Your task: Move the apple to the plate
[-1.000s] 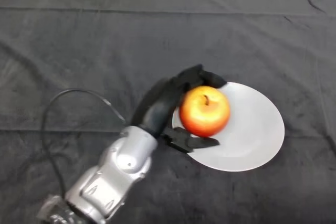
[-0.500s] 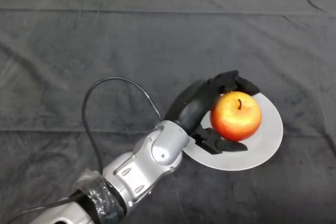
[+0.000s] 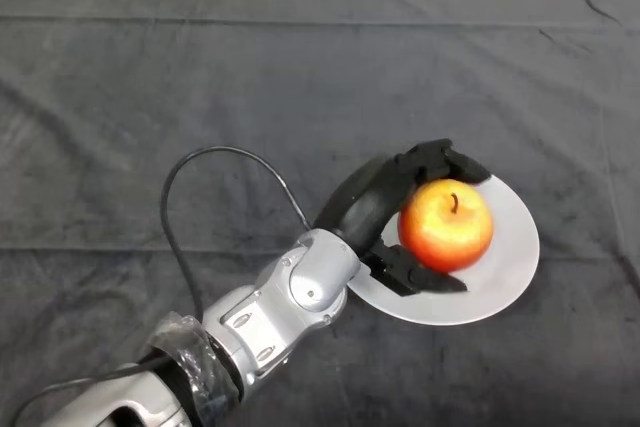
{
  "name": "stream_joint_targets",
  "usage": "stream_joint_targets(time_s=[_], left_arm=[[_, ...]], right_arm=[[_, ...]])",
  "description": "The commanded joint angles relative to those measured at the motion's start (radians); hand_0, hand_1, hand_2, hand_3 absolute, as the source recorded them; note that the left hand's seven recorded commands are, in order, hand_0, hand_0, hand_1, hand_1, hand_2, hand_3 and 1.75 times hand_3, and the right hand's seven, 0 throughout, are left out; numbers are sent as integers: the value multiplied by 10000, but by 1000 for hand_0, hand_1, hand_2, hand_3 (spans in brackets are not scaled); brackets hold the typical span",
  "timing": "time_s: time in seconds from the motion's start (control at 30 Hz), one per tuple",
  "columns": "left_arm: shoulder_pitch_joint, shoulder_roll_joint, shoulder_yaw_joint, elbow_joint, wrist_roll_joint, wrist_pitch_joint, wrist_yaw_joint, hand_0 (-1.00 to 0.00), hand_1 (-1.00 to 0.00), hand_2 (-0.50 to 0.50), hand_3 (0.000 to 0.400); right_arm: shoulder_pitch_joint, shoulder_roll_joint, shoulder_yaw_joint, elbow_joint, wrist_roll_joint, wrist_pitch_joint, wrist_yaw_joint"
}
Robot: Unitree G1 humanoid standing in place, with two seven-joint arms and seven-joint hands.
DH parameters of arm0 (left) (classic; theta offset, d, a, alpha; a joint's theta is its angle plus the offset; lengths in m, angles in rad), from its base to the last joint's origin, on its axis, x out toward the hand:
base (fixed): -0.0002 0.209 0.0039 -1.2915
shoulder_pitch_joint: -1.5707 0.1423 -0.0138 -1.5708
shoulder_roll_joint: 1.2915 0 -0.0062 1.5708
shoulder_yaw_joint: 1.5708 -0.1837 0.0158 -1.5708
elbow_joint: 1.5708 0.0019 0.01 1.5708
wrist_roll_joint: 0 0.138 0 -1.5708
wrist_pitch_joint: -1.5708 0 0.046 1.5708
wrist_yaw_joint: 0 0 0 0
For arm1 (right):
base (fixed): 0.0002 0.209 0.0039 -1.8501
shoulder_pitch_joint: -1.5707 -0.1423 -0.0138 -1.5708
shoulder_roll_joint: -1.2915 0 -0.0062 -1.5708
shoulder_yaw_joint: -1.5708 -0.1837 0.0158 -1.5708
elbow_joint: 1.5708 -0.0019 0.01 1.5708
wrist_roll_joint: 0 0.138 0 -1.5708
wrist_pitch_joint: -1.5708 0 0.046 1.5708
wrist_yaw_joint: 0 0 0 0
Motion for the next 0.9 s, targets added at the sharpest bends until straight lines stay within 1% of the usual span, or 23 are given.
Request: stream_joint_targets(time_s=[0.03,0.17,0.37,0.5,0.6,0.73,0.9], left_arm=[[-443,323,10,-294,-78,-147,142,0,0,0,0],[-322,527,182,-618,-88,-122,118,0,0,0,0],[-62,1284,861,-1576,-232,19,-181,0,0,0,0],[198,1985,1605,-2325,-428,56,-419,0,0,0,0],[531,2600,2290,-2872,-629,-34,-572,0,0,0,0],[1119,3405,3291,-3487,-945,-259,-711,0,0,0,0],[2029,4451,4795,-4066,-1528,-616,-921,0,0,0,0]], right_arm=[[-3,-279,-91,-108,-14,-13,19],[-4,-282,-93,-102,-14,-15,25],[-5,-282,-93,-100,-15,-16,29],[-3,-279,-91,-105,-17,-16,29],[-1,-276,-89,-112,-19,-15,27],[3,-271,-85,-124,-23,-13,22],[9,-264,-79,-141,-28,-10,14]])
